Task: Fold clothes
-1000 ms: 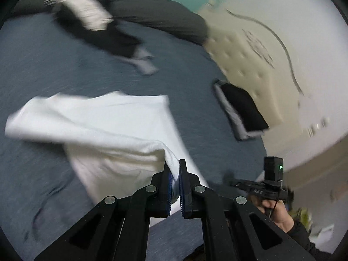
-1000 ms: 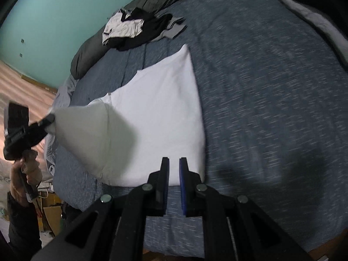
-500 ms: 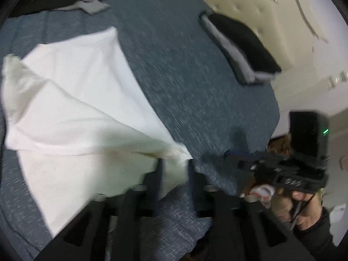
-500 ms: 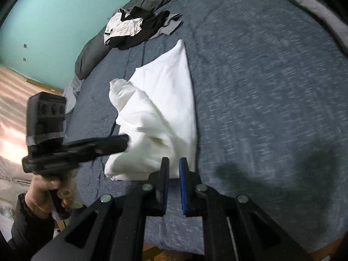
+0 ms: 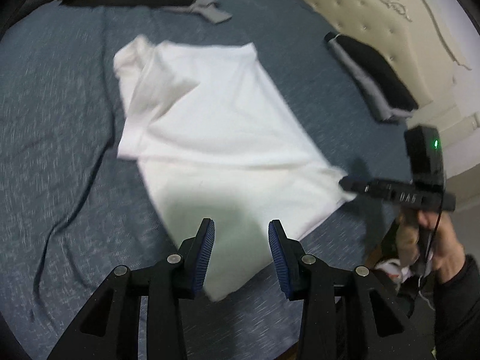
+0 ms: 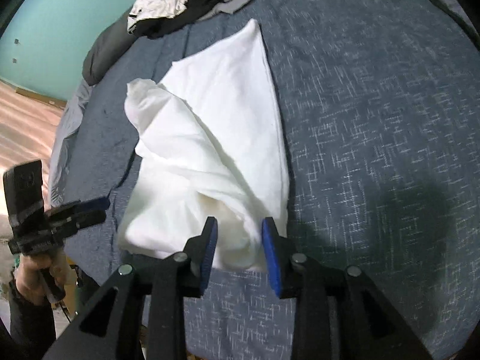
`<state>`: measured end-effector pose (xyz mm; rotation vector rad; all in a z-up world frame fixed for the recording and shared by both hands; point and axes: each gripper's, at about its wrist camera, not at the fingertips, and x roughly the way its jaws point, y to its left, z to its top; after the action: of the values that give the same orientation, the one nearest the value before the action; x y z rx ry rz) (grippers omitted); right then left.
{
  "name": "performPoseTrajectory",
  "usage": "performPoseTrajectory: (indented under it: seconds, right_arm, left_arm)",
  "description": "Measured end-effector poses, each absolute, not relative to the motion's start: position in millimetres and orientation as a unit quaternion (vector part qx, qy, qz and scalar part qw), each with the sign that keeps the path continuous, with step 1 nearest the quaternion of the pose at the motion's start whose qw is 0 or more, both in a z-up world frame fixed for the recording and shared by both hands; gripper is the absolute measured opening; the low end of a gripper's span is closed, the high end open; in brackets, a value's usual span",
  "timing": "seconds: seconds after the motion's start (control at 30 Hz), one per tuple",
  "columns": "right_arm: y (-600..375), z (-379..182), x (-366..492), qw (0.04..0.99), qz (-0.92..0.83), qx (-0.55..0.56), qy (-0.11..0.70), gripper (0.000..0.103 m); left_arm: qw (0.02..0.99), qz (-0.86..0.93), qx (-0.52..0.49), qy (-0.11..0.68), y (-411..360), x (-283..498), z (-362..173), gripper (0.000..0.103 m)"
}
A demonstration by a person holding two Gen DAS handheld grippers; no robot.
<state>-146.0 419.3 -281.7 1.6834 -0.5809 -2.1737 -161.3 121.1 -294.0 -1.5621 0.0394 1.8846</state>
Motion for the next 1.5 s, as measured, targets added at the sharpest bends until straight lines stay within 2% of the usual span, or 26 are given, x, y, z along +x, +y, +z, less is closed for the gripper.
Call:
performPoseTrajectory:
  seconds: [0.1,0.13,0.17,0.2,0.27,0.57,0.7,0.77,0.9,1.03,1.23,1.4,1.5]
  right_arm:
    - [418.8,-288.1,-147.8,0.155,-0.760,0.598,-0.201,0.028]
    - [419.8,-288.0,-147.2,0.153,-0.761,0.598,-0.201,0.024]
    - [420.3,-286.1,-146.1,0.154,-0.763,0.596,-0.197,0.014]
    - [420.8,-284.2,-144.9,0.155,-0.765,0.594,-0.193,0.008]
    - [422.9,-278.3,-143.4,0.156,-0.770,0.589,-0.189,0.005]
    - [419.7,-261.8,-142.7,0.160,-0.783,0.578,-0.163,0.004]
    - [397.4,-255.2,-150.8,0.178,-0.790,0.573,-0.127,0.004]
    - [386.2,-251.9,-154.9,0.186,-0.792,0.570,-0.109,0.006]
    - [363.9,-245.3,-163.1,0.203,-0.797,0.564,-0.073,0.024]
    - [341.6,-238.8,-171.3,0.220,-0.800,0.557,-0.037,0.028]
    - [298.1,-237.7,-187.7,0.244,-0.797,0.553,0.019,0.041]
    - [236.2,-261.0,-213.1,0.264,-0.775,0.570,0.065,0.041]
    - [234.7,-261.4,-220.5,0.263,-0.778,0.567,0.065,0.041]
  left_arm:
    - [0.339,0.721,-0.605,0.023,116.9,-159.1,-305.2,0.040]
    - [0.339,0.720,-0.606,0.019,115.0,-159.6,-307.8,0.040]
    - [0.339,0.718,-0.608,0.015,113.2,-160.3,-310.1,0.040]
    - [0.338,0.717,-0.609,0.015,112.3,-160.1,-312.4,0.040]
    - [0.336,0.716,-0.611,0.023,111.3,-158.9,-317.1,0.040]
    - [0.333,0.707,-0.621,0.061,115.7,-146.6,-333.6,0.041]
    - [0.335,0.706,-0.623,0.043,111.2,-145.3,-336.0,0.041]
    - [0.334,0.714,-0.615,0.021,102.2,-148.9,-328.8,0.040]
    - [0.329,0.737,-0.590,-0.024,78.1,-159.6,-312.2,0.040]
    - [0.316,0.760,-0.566,-0.050,53.0,-172.6,-302.2,0.040]
    - [0.296,0.781,-0.544,-0.081,26.8,-186.4,-294.2,0.040]
    - [0.276,0.793,-0.533,-0.106,3.3,-198.4,-302.4,0.040]
    - [0.266,0.797,-0.531,-0.111,-8.4,-206.6,-311.9,0.040]
